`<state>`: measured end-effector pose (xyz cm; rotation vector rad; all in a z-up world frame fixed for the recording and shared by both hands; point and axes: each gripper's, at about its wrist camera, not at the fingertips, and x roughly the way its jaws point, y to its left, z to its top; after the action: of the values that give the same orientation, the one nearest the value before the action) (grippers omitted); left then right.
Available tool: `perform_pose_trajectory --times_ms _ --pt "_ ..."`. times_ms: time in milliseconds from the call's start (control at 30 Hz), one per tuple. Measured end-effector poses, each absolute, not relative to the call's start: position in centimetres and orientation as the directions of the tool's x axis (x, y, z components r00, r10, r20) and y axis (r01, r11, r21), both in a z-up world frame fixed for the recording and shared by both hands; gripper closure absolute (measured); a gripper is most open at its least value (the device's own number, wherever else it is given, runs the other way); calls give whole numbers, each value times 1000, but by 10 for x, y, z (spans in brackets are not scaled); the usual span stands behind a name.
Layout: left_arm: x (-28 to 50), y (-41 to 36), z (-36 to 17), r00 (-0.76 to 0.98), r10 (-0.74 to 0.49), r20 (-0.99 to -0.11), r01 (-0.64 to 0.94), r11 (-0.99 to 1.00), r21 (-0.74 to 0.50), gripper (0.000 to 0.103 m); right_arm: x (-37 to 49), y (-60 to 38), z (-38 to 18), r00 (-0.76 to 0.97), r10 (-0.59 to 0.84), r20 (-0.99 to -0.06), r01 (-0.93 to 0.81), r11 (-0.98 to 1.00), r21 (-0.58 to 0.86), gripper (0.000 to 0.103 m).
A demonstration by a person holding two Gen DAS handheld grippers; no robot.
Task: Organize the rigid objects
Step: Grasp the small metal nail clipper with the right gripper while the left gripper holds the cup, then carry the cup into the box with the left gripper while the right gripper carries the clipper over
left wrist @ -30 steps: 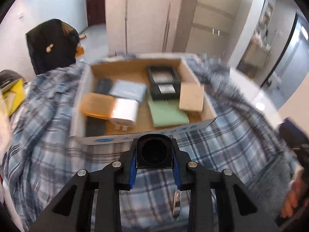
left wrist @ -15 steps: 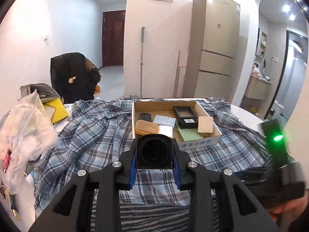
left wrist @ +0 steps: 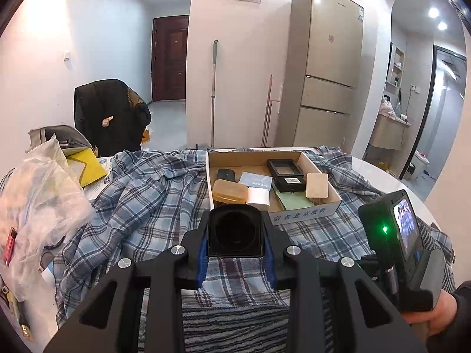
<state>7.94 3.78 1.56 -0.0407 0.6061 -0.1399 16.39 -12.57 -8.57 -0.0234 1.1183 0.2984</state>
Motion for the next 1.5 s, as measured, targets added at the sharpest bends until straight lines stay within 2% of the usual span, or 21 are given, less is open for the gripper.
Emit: perform_pose_trajectory --times_ms 433,667,800,900,1000,1100,1267,1400,1500 --pt "73 40 26 828 -114 -549 96 993 -62 71 151 -150 -48 515 305 -801 -283 943 178 94" --pt "71 38 31 841 -126 -526 79 991 -112 71 148 -170 -17 585 304 -752 -285 945 160 94" --pt "67 29 36 850 -93 -518 73 996 -60 71 141 -185 0 661 300 -687 -277 949 149 94" --pt "61 23 42 884 -47 -465 53 999 -1 71 139 -198 8 722 298 -625 -261 953 154 94" --pt "58 28 47 915 -120 -385 89 991 -99 71 142 -208 15 750 296 -591 -249 955 162 94" --pt "63 23 54 937 -104 -335 76 993 -95 71 142 -213 26 772 308 -556 -263 951 161 94" --pt "82 11 65 949 -69 -307 49 996 -73 71 145 -221 51 810 292 -509 -270 955 120 94" --pt "110 9 85 951 -96 -294 61 990 -126 71 157 -223 75 831 291 -474 -262 957 128 94" --pt "127 6 98 964 -67 -259 31 990 -139 71 170 -223 88 842 294 -452 -247 956 161 94"
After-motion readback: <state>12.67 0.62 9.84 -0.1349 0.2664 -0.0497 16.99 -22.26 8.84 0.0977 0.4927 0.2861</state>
